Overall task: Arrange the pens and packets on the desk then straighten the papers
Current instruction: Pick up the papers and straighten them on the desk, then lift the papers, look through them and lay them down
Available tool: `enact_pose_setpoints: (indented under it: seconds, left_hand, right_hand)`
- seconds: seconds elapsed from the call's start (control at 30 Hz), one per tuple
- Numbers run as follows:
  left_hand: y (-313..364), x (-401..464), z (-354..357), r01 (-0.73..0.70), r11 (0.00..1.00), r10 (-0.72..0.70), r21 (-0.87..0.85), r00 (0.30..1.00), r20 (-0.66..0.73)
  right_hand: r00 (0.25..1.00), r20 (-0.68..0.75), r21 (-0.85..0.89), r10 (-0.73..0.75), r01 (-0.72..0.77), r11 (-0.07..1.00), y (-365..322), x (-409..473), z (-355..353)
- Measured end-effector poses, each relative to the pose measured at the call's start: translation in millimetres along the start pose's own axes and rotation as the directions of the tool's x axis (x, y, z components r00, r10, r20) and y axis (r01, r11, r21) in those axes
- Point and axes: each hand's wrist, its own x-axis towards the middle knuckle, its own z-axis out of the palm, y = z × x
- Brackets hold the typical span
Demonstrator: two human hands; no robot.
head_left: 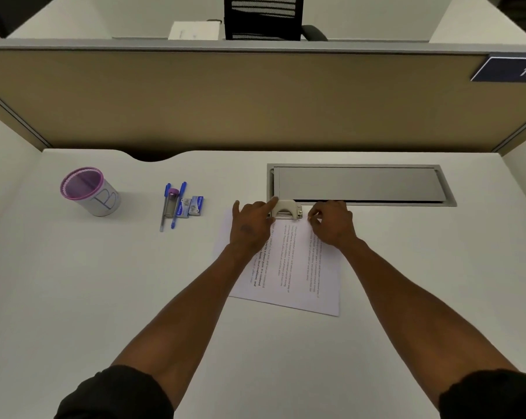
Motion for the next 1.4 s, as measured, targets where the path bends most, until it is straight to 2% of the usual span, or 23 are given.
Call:
enact_pose_setpoints:
  seconds: [0.13,0.43,0.7,0.87,0.97,1.2,1.33,1.4]
  left_hand:
    - [-1,2,2,-0.001,1.0,0.001,-0.001,1.0,-0.001]
    - [-3,4,0,-0.011,1.0,0.011,0.022,1.0,0.008]
    - [-4,1,-1,0.013,0.999,-0.01,-0.046,0.998,0.059]
    - [-7,-17,-6,-0.021,0.986,0.002,-0.166,0.994,-0.114]
    - [-10,-31,-5,-0.072,0.985,0.043,-0.156,0.982,-0.184]
    - [-16,-44,-10,-0.042,0.992,0.049,-0.118,0.997,0.06]
    - [-26,-50,-19,-0.003,0.995,0.028,-0.096,0.966,0.259]
    - [-32,-55,-23,0.031,0.993,0.006,-0.115,0.952,0.306]
  right_hand:
    - [1.0,0.016,0.076,-0.01,0.009,0.997,-2,0,0]
    - [0.994,0.084,0.086,-0.068,0.061,0.994,-2,0,3]
    - [0.99,0.124,0.131,-0.072,0.055,0.99,3,-4,2]
    - [0.987,0.13,0.198,-0.096,0.069,0.978,7,-13,4]
    - [0.983,0.145,0.216,-0.111,0.078,0.973,5,-16,4]
    - [0.955,0.216,0.213,-0.202,0.156,0.965,-14,-22,1]
    - [0.927,0.265,0.202,-0.266,0.217,0.955,-27,-26,-2]
    - [0.917,0.277,0.217,-0.287,0.231,0.948,-33,-29,-1]
